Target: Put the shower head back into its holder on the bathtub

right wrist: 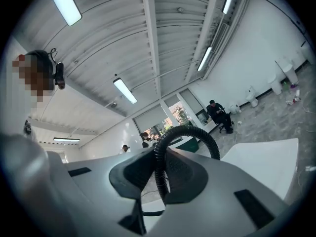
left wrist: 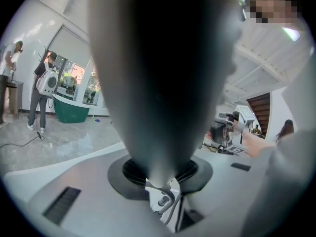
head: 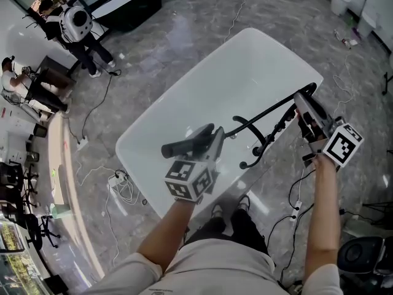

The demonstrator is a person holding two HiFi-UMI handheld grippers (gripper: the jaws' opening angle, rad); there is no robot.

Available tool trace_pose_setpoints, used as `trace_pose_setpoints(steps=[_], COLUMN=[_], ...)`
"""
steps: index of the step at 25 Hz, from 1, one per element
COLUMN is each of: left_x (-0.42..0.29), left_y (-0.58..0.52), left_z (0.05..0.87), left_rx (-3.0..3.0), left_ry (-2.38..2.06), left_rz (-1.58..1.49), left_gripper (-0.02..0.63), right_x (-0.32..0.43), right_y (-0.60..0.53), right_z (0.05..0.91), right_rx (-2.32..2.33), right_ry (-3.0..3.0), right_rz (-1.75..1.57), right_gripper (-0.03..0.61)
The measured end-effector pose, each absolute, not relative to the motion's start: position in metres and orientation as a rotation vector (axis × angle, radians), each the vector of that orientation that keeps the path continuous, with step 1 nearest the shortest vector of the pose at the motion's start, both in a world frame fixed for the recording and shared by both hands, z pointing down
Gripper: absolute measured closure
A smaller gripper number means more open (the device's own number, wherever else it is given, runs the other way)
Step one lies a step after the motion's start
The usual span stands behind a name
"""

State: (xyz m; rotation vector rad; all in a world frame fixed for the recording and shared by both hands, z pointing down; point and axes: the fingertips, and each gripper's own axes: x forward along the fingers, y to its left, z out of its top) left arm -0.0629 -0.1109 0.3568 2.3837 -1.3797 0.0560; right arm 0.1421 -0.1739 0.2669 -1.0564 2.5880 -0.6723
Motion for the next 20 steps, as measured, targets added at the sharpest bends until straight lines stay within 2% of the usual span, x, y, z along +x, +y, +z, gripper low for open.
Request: trace_pose_setpoints(steps=[8,20], left_x=[-0.070,-0.121], left_y=[-0.120,-0.109], left_z=[0.350,0.352], left_rx=[2.387,2.310], left_ry=[-1.440,-1.543], left_rz=[0.074,0.058], left_gripper=[0.512,0.512], right_x=[0.083,0.033], right_y=[-0.167,-0.096], right_z=[0.257,0.379], right_rx=[-0.818,-0.760], right_ry=[2.691,3.059], right_rz=[-0.602,-0.662], right_gripper=[0.514,0.514])
